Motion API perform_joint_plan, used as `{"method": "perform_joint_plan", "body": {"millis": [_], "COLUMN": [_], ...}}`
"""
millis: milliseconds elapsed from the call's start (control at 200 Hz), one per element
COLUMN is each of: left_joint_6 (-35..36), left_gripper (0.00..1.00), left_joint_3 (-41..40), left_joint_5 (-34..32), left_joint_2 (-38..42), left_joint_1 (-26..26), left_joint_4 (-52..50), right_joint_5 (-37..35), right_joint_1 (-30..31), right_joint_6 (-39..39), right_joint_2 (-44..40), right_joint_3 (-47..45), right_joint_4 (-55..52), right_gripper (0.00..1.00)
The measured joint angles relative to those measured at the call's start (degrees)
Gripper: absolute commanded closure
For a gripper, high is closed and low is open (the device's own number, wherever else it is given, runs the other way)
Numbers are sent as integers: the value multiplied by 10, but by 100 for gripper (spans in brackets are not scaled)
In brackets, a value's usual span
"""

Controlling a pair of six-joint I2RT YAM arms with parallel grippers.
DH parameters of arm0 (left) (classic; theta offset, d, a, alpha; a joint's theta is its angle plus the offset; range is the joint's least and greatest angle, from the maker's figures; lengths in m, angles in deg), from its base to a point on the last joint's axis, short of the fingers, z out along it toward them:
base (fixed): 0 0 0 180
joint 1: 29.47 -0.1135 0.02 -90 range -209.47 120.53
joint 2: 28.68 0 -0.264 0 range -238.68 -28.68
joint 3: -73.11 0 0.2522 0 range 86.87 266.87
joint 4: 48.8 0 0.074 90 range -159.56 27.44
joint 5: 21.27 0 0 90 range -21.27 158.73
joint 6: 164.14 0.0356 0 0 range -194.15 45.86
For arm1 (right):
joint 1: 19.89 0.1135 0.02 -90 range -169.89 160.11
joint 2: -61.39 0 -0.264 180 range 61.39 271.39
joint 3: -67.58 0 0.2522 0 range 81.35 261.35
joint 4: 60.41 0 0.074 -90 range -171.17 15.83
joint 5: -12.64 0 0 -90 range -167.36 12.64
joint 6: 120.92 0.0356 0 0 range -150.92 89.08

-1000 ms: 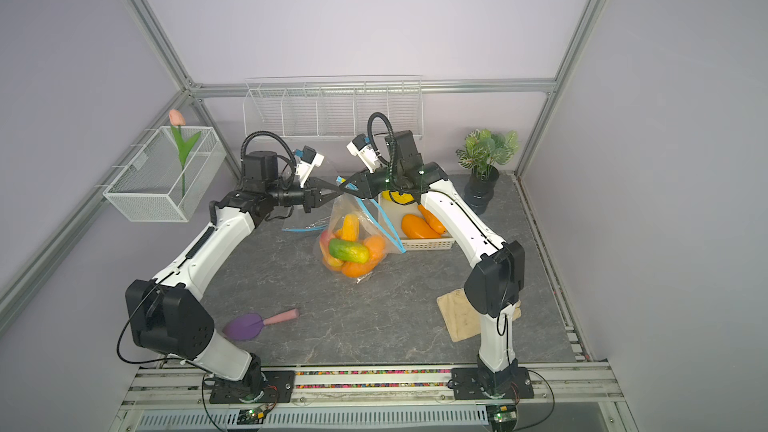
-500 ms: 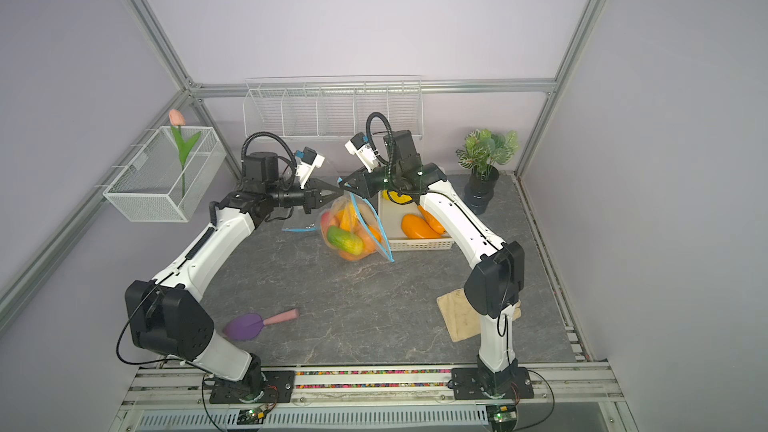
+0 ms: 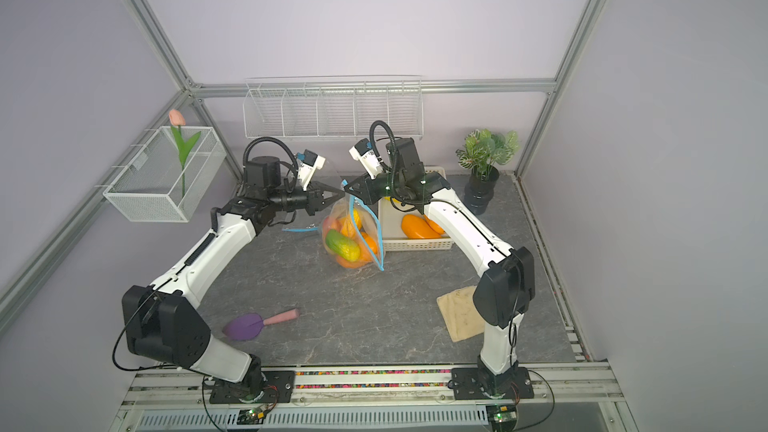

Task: Place the mango in a zip-top bag and seal the zipper
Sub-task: Zip the zipper on the zipper food storage bag.

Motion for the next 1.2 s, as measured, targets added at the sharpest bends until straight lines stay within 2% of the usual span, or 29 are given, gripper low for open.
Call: {"method": "perform_joint_plan", "body": {"millis": [130, 415, 500, 650, 785, 910, 1020, 1035, 1075, 1199], "left_joint_6": [-23, -51, -49, -40, -33, -34, -47, -44, -49, -40], "left_gripper": [100, 100, 83, 74, 58, 43, 31, 26, 20, 16], "left_joint_3": [-5, -25, -25, -25, -25, -43, -99, -107, -128, -159], "left_joint_5": [-22, -75, -82, -103, -120, -169, -231, -239, -258, -296], "left_joint_2": [4, 10, 11, 26, 62, 131, 226, 239, 271, 318], "left_joint_1": [3, 19, 21, 19, 4, -3, -7, -8, -10, -10], "left_joint_4": [12, 39, 38, 31, 21, 12, 29, 32, 44, 82], "right_joint_5": [-12, -38, -38, -24, 10, 32, 49, 51, 58, 71], "right_joint_1": [1, 8, 8, 8, 12, 30, 47, 49, 51, 51], "right_joint_6": [1, 48, 59, 65, 63, 42, 21, 18, 9, -34], "right_joint_2": [-7, -7, -7, 2, 50, 96, 102, 102, 102, 98], "right_joint_3": [-14, -23, -23, -2, 97, 177, 187, 187, 187, 187], "right_joint_4": [8, 20, 22, 10, -26, -70, -108, -114, -127, -172], "right_gripper": [87, 91, 92, 93, 93, 93, 93, 93, 93, 93]}}
